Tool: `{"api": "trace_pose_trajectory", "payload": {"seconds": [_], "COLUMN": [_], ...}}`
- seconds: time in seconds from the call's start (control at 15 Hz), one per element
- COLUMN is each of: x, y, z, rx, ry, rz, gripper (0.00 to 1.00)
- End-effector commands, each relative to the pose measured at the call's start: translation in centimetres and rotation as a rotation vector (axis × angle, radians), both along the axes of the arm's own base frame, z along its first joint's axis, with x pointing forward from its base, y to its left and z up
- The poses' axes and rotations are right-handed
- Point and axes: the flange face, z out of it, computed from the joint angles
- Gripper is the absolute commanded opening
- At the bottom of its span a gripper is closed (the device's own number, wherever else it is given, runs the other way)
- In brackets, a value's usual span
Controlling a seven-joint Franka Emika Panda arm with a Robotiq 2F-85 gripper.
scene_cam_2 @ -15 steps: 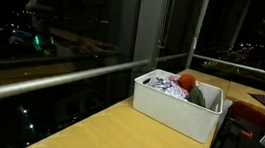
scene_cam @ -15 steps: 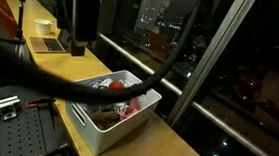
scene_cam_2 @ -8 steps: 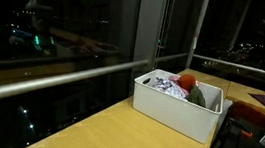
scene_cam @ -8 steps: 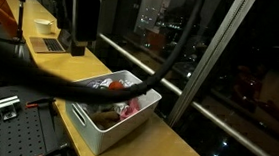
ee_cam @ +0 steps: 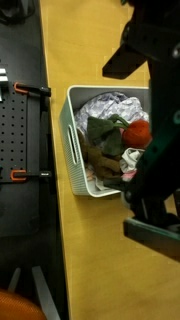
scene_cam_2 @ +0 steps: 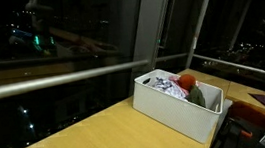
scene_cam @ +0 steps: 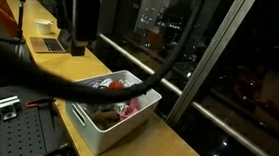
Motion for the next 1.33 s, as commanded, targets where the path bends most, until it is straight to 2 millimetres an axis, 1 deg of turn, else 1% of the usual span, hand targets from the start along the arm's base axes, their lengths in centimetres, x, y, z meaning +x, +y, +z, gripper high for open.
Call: {"api": "trace_pose_trajectory", "payload": {"seconds": [0.0, 0.07, 0.2, 0.4, 0.47, 0.6, 0.73, 0.87, 1.0, 1.13, 1.27], "x": [0.0, 0.0, 1.0, 4.5, 5.4, 8.4, 11.5, 14.8, 18.1, 20.5, 22.4], "y": [0.0, 0.0, 0.5, 2.1, 2.6, 4.1, 6.0, 8.4, 11.1, 13.6, 15.4], "z": [0.1, 0.1, 0.3, 1.2, 1.3, 0.9, -0.5, -2.4, -5.0, -7.5, -9.7], "rx": [0.0, 0.0, -0.013, -0.08, -0.099, -0.144, -0.173, -0.187, -0.182, -0.168, -0.169], "ry": [0.001, 0.001, -0.006, -0.058, -0.077, -0.12, -0.151, -0.172, -0.17, -0.163, -0.148], "rz": [0.0, 0.0, 0.016, 0.072, 0.086, 0.118, 0.147, 0.173, 0.198, 0.223, 0.248], "gripper": [1.0, 1.0, 1.0, 1.0, 1.0, 1.0, 1.0, 1.0, 1.0, 1.0, 1.0]}}
